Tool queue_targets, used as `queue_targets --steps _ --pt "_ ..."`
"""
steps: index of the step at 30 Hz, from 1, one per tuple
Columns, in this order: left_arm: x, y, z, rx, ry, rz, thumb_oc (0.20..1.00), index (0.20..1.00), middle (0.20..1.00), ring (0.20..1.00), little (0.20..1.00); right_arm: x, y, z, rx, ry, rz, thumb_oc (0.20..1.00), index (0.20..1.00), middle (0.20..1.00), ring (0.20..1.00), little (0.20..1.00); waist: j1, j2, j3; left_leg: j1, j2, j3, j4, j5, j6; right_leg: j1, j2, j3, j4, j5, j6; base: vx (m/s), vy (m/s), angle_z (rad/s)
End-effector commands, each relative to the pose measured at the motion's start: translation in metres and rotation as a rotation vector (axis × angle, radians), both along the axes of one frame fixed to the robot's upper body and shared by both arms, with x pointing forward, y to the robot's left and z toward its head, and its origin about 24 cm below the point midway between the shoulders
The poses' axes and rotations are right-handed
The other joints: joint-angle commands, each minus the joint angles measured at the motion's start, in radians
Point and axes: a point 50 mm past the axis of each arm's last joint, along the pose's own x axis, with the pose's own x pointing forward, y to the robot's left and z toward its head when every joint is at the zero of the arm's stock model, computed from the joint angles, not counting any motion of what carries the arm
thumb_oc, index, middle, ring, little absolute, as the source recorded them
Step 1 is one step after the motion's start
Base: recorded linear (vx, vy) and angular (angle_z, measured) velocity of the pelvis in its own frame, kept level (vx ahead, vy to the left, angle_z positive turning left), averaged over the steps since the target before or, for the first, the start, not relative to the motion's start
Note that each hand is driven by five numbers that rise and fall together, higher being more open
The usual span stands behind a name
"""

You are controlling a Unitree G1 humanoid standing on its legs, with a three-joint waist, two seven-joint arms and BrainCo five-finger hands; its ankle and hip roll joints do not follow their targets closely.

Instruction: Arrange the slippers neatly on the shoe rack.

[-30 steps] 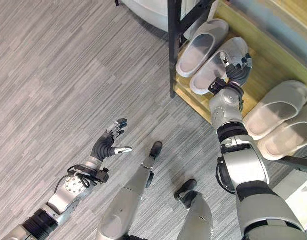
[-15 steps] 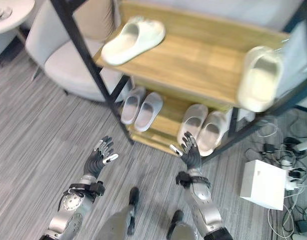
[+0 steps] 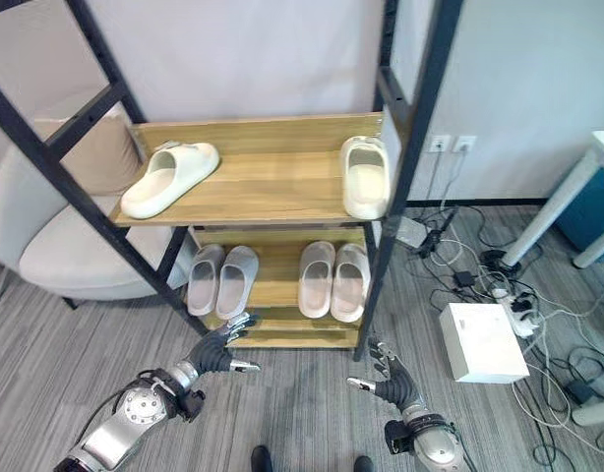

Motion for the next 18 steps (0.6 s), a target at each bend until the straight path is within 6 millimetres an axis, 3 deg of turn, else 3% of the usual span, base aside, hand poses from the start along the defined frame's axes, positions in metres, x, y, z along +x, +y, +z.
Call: queue_targets --steps 1,4,8,11,16,18 --pt "0.016 -0.035 0.061 -0.156 -0.215 -0.219 1.0 1.0 1.0 1.0 1.0 0.024 0.007 0.023 0.0 -0.135 0.074 1.0 1.0 1.0 1.0 1.0 -0.023 -0.031 0.015 0.076 0.046 -0.027 0.0 -0.135 -0.045 -0.024 -0.056 -0.03 0.035 -0.018 0.063 0.04 0.002 -0.16" --pt "0.025 -0.063 0.123 -0.465 -0.339 -0.276 1.0 1.0 1.0 1.0 1.0 0.023 0.011 0.017 0.015 -0.121 0.046 1.0 1.0 1.0 1.0 1.0 -0.053 -0.028 0.012 0.081 0.038 -0.02 0.0 -0.145 -0.041 -0.03 -0.064 -0.019 0.034 -0.011 0.066 0.04 -0.006 -0.16" --pt "0.044 -0.048 0.164 -0.533 -0.598 -0.064 1.0 1.0 1.0 1.0 1.0 0.021 0.013 0.015 0.054 -0.136 -0.008 1.0 1.0 1.0 1.0 1.0 -0.059 -0.028 0.018 0.086 0.034 -0.016 0.0 -0.148 -0.038 -0.029 -0.069 -0.012 0.033 -0.01 0.066 0.04 -0.013 -0.05" --pt "0.061 -0.028 0.187 -0.414 -0.86 0.163 1.0 1.0 1.0 1.0 1.0 0.019 0.011 0.014 0.052 -0.146 -0.031 1.0 1.0 1.0 1.0 1.0 -0.066 -0.027 0.026 0.089 0.034 -0.01 0.0 -0.15 -0.039 -0.034 -0.07 0.002 0.031 -0.007 0.068 0.04 -0.006 0.01" --pt "0.083 -0.004 0.21 -0.04 -1.169 0.328 1.0 1.0 1.0 1.0 1.0 0.018 0.007 0.013 0.027 -0.153 -0.026 1.0 1.0 1.0 1.0 1.0 -0.079 -0.021 0.034 0.086 0.034 0.006 0.0 -0.153 -0.042 -0.052 -0.072 0.019 0.03 0.001 0.074 0.02 0.014 -0.11" --pt "0.086 0.004 0.216 0.033 -1.226 0.365 1.0 1.0 1.0 1.0 1.0 0.017 0.007 0.014 0.026 -0.157 -0.018 1.0 1.0 1.0 1.0 1.0 -0.082 -0.02 0.035 0.085 0.034 0.008 0.0 -0.154 -0.042 -0.055 -0.073 0.021 0.03 0.003 0.076 0.02 0.023 -0.1"
